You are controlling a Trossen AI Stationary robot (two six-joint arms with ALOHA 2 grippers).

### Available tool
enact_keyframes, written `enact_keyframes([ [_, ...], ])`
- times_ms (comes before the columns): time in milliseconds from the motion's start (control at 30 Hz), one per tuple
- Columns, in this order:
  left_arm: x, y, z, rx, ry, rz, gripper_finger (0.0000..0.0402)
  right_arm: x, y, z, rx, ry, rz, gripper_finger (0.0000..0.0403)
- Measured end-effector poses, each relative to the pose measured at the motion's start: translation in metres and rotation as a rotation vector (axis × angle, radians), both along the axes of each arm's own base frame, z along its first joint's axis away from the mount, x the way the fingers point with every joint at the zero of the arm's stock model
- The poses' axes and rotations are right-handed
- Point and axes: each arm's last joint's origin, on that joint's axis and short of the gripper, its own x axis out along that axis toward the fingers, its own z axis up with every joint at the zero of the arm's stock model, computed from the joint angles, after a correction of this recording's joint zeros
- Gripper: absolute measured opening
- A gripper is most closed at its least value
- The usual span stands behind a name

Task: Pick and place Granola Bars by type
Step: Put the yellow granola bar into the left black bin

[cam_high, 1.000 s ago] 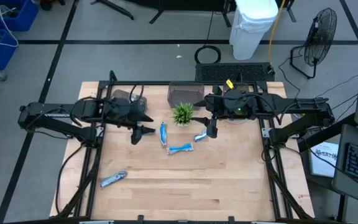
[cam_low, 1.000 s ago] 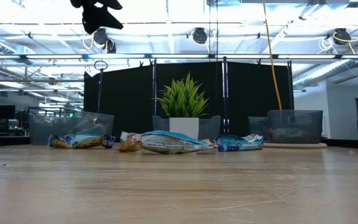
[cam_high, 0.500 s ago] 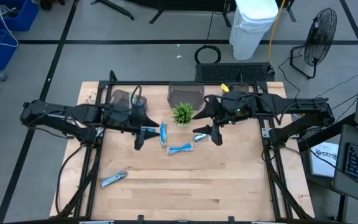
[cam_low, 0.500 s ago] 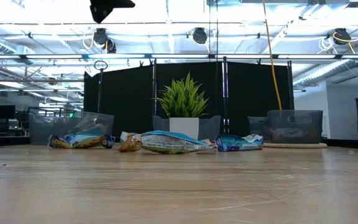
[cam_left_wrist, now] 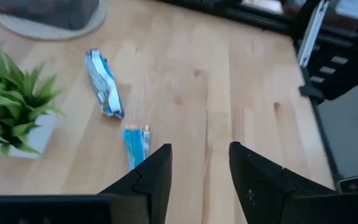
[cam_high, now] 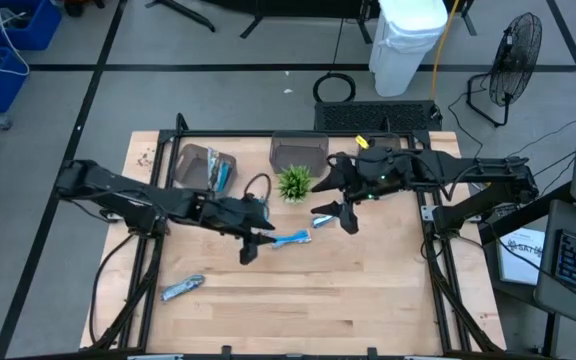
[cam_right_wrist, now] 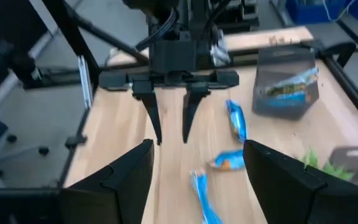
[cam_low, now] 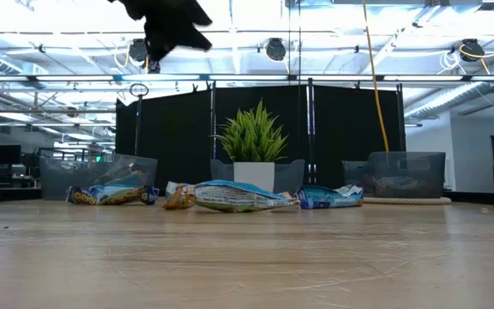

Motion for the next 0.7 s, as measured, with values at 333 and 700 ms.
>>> enact_keyframes([
  [333,0.016,-0.005,-0.011,0.003,-0.035,0.024,0.015,-0.006,0.011,-0.015,-0.095,-0.01,0.095,0.0238],
  [700,0.017,-0.003,-0.014,0.036,-0.024,0.068,0.0157,-0.064,0.007,-0.088,-0.016,-0.168,0.036,0.0238],
])
